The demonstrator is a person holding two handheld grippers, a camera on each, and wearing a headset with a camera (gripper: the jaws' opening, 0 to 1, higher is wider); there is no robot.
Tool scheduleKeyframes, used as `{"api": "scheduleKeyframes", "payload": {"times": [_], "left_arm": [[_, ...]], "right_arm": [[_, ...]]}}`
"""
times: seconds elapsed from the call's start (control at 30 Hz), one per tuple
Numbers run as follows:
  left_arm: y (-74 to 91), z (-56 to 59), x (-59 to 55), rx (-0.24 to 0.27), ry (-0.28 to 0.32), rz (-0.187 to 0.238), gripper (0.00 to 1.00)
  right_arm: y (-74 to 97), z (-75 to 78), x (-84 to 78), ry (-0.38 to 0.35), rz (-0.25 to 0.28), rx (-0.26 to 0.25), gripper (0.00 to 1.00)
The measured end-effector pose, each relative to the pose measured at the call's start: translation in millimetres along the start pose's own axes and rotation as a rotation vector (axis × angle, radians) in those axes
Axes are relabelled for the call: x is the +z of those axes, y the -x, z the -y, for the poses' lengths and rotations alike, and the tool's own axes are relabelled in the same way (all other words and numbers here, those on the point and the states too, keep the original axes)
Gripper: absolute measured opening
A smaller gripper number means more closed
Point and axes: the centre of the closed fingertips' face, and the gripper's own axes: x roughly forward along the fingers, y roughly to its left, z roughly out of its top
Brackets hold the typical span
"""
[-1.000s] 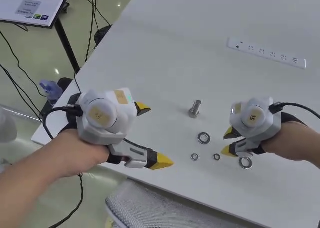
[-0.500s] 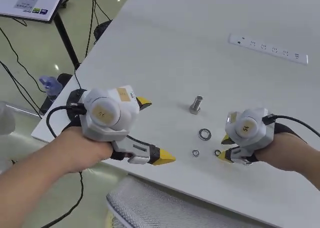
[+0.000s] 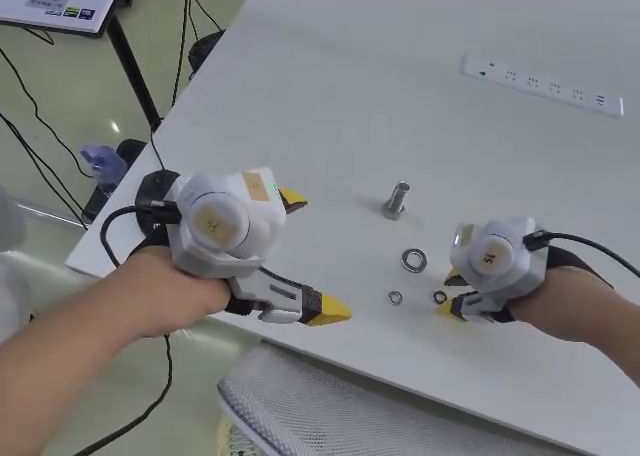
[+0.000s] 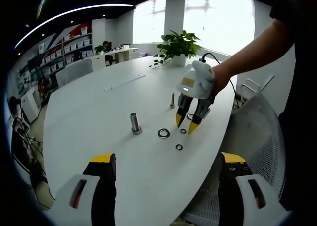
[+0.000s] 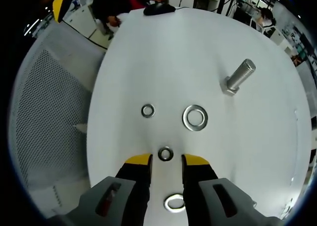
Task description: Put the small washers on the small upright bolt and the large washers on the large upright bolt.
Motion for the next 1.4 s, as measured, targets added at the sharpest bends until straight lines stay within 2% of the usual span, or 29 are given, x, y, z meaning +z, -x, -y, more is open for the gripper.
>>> {"api": "scheduleKeyframes", "payload": {"times": [0.13, 0.3, 0.63, 0.83, 1.1, 1.4], "left_arm": [[-0.1, -2.0, 1.2, 0.012, -0.024, 0.002, 0.84], [-0.6, -3.2, -2.7, 0.020, -0.061, -0.027, 0.84], [-0.3, -1.9, -7.0, 0.011, -0.051, -0.031, 0.82], [2.4, -3.1, -11.3, 0.010, -0.044, -0.039, 0.80], [3.9, -2.5, -11.3, 0.007, -0.036, -0.036, 0.78], [4.3, 0.7, -11.4, 0.002, -0.032, -0.041, 0.76]], "right_arm": [[-0.1, -1.2, 0.0, 0.000, 0.001, -0.006, 0.25], [-0.5, -1.2, 0.5, -0.012, 0.006, -0.009, 0.24], [-2.2, -0.6, 2.9, -0.008, -0.004, -0.014, 0.19], [-3.2, -1.6, 3.8, 0.007, -0.029, -0.011, 0.17], [-4.4, -0.4, 4.3, 0.038, -0.067, -0.013, 0.15], [-3.4, -0.5, 3.8, -0.013, -0.022, -0.001, 0.14]]}}
